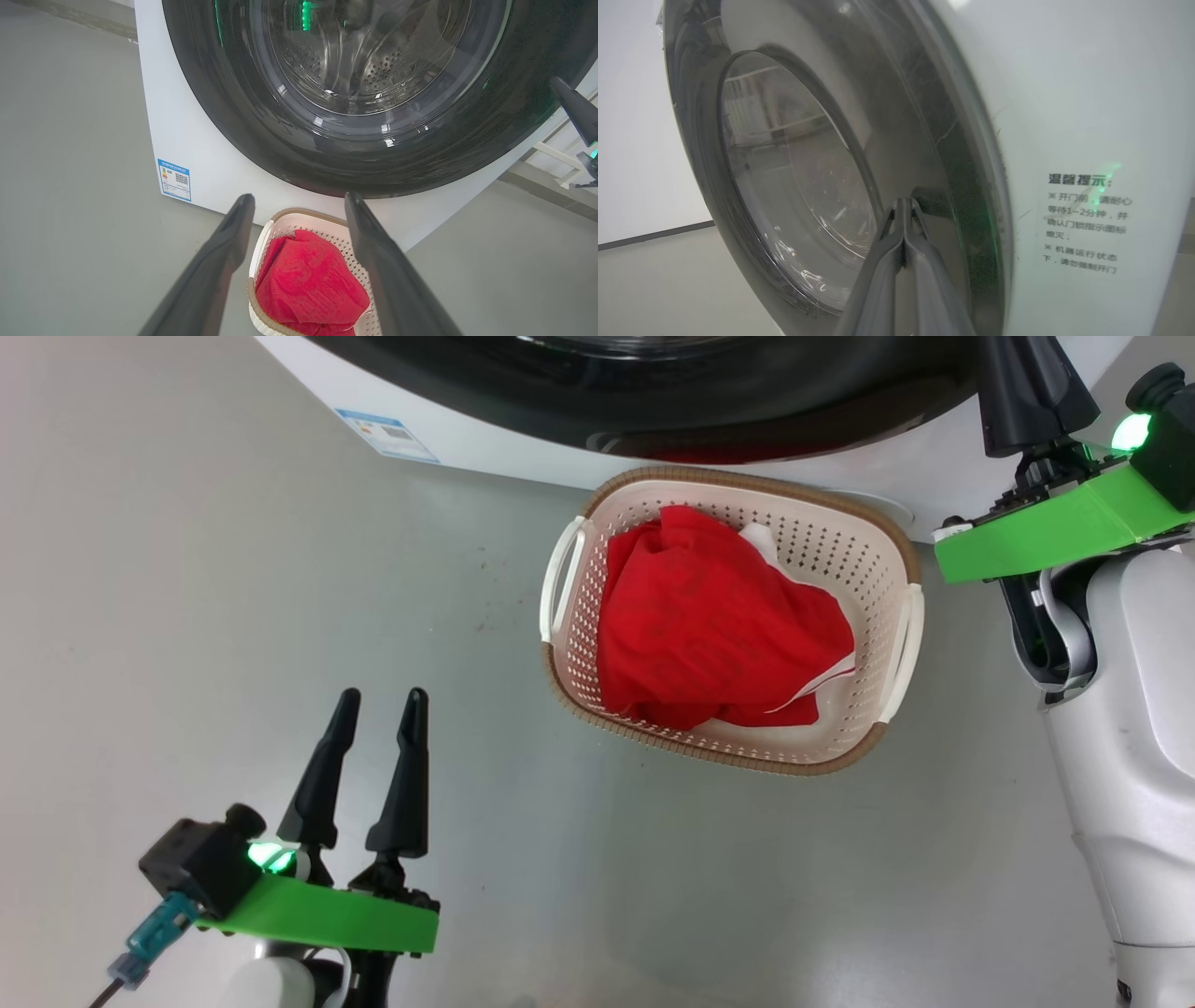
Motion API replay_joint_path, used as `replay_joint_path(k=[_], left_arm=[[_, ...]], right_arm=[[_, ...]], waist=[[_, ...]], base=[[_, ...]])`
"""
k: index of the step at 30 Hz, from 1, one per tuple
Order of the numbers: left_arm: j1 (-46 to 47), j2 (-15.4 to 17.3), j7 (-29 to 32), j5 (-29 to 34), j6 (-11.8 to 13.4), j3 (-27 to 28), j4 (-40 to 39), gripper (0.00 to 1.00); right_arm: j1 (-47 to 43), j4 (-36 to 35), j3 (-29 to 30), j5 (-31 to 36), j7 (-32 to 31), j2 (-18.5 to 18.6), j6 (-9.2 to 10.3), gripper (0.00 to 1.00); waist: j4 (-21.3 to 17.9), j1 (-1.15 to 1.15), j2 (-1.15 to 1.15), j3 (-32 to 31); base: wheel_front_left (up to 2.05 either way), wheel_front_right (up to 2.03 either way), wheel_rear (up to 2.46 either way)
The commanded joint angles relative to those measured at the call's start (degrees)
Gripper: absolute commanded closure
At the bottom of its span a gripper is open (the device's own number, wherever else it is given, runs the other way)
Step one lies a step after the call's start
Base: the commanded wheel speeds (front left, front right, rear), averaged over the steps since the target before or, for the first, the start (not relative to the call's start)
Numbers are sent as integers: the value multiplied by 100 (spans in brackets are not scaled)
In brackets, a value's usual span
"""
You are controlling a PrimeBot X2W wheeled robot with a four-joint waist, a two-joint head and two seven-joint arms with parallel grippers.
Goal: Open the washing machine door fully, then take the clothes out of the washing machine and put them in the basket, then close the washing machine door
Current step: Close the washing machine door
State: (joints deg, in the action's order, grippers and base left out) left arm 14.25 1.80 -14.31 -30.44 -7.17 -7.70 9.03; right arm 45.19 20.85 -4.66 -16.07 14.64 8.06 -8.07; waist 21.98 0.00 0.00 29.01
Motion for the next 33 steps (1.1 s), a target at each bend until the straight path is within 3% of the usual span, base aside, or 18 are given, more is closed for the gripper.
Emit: replay_joint_path(k=[1, 13, 14, 15, 17, 18, 19, 33], left_arm=[[33, 108, -69, -10, -32, 186, -115, 0], [-49, 108, -69, 125, -32, 264, 0, 0], [-59, 108, -69, 160, -32, 278, 9, 0], [-73, 108, -69, 204, -32, 295, 15, 0], [-110, 108, -69, 282, -32, 337, 28, 0], [-125, 108, -69, 319, -32, 353, 35, 0], [-141, 108, -69, 358, -32, 360, 45, 0], [-359, 113, -69, 818, -32, 567, 35, 0]], right_arm=[[166, -187, 40, 11, 36, -69, 58, 100], [-668, -276, -364, -54, 36, -139, 58, 100], [-768, -304, -369, -77, 36, -143, 58, 96], [-874, -328, -386, -92, 36, -148, 58, 87], [-1087, -375, -434, -110, 36, -158, 58, 54], [-1193, -393, -455, -119, 36, -163, 58, 22], [-1298, -404, -485, -122, 36, -166, 58, 0], [-2636, -618, -332, -210, 36, -272, 58, 0]], waist=[[-15, 0, 0, -16], [-191, 0, 0, -354], [-216, 0, 0, -398], [-245, 0, 0, -446], [-314, 0, 0, -543], [-349, 0, 0, -590], [-386, 0, 0, -638], [-1009, 0, 0, -1172]], base=[[0, 0, 0], [0, 0, 0], [0, 0, 0], [0, 0, 0], [0, 0, 0], [0, 0, 0], [0, 0, 0], [0, 0, 0]])
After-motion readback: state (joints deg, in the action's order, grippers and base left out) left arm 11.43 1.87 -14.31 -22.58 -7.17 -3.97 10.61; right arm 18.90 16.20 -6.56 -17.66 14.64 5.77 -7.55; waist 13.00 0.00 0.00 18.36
